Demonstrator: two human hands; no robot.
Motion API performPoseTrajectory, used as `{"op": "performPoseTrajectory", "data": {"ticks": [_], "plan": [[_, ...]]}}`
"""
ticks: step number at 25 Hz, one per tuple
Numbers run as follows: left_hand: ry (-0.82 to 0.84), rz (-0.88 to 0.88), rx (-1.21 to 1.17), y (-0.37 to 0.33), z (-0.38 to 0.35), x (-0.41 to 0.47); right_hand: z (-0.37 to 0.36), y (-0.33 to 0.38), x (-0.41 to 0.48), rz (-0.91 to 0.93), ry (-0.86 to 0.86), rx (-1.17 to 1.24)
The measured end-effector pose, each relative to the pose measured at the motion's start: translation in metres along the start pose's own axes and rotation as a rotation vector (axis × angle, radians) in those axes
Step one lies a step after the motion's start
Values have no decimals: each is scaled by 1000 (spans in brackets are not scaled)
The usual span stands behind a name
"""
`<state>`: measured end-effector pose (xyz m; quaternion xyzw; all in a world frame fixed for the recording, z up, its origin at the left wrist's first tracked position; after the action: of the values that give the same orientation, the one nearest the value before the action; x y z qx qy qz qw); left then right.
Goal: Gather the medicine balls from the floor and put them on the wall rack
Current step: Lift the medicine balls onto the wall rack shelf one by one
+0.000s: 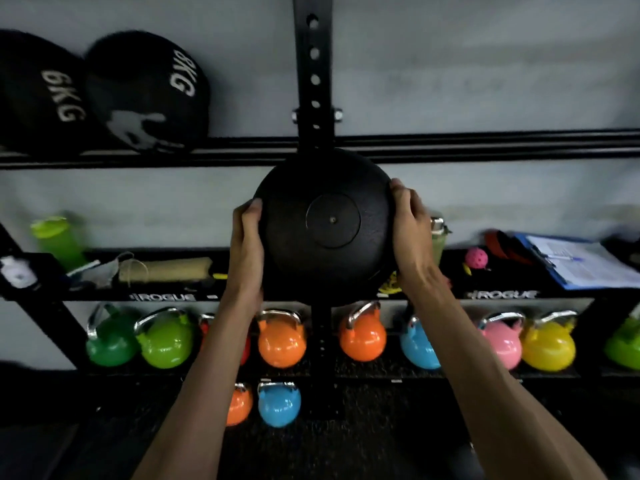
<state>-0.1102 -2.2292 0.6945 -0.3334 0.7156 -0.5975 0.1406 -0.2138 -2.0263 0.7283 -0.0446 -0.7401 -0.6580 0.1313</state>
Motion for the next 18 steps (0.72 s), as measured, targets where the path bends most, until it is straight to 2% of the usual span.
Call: {"op": "performPoseTrajectory", "data": {"ticks": [3, 8, 12, 18], "plan": [[27, -81, -10, -34, 31, 55, -62, 20, 26, 67, 14, 58], [80, -216, -87, -86, 59, 144, -146, 72, 78, 191, 17, 25], [47, -296, -70, -127, 67, 215, -204, 97, 128, 246, 47, 71], [-47, -268, -88, -120, 75, 279, -256, 73, 190, 217, -21, 30]]}}
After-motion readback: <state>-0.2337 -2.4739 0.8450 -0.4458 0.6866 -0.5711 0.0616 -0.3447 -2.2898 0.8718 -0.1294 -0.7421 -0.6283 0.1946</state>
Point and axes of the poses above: each hand's wrist, its own x-axis towards the middle knuckle, its own z-axis out of the back of the hand, y = z × x, the point moved 3 cm from there along x, towards the middle knuckle
